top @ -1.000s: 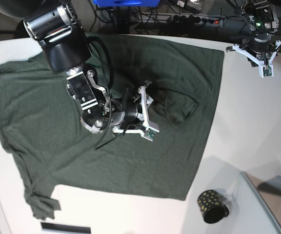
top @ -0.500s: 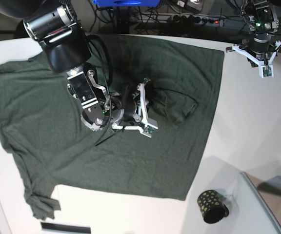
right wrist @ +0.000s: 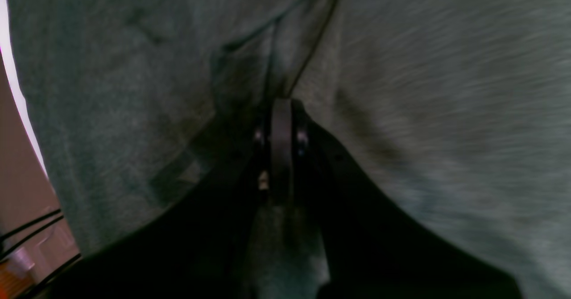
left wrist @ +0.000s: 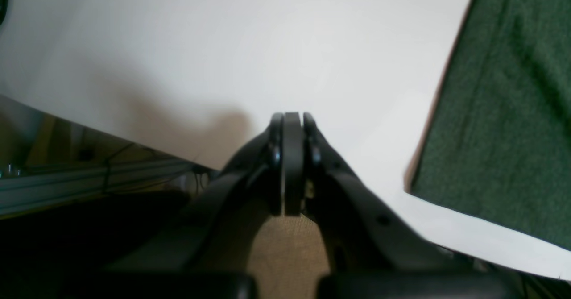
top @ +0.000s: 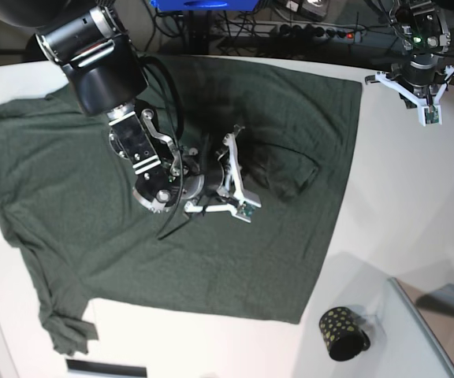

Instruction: Layout the t-shirt on the table in an organized manner, then fold the t-shirt properly

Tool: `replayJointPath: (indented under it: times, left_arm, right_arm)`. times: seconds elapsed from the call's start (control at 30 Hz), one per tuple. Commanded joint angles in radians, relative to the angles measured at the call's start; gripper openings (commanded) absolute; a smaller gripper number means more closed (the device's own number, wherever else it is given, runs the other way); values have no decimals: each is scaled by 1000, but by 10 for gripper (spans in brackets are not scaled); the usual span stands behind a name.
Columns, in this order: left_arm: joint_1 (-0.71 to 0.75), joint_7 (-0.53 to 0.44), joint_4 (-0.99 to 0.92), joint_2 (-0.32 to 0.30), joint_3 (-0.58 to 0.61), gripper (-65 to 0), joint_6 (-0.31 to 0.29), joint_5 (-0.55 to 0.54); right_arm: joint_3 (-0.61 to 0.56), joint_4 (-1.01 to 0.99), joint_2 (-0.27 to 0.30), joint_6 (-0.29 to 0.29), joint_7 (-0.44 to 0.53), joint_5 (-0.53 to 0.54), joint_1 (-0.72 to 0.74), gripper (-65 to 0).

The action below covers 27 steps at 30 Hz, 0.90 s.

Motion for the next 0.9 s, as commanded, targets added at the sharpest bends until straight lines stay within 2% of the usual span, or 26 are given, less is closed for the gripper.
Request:
replayJointPath:
  times: [0.0,0.17,0.43,0.63,0.87]
  left_arm:
    - [6,-18,15,-13,-8,-650,7,2]
    - [2,-18,13,-14,-8,-650,7,2]
    - [0,-18,20,-14,-8,-650,7,2]
    - [0,-18,20,-16,-8,-650,7,2]
    - [-12,-18,21,-16,-8,-650,7,3]
  right_arm:
    - [2,49,3,1,0,16,11,-647]
    - [2,192,12,1,-49,16,-24,-647]
    - [7,328,64,1,-89,16,-24,-648]
    - [114,400,75,1,-107,16,-9,-648]
    - [229,480,77,1,-176,16,42,-648]
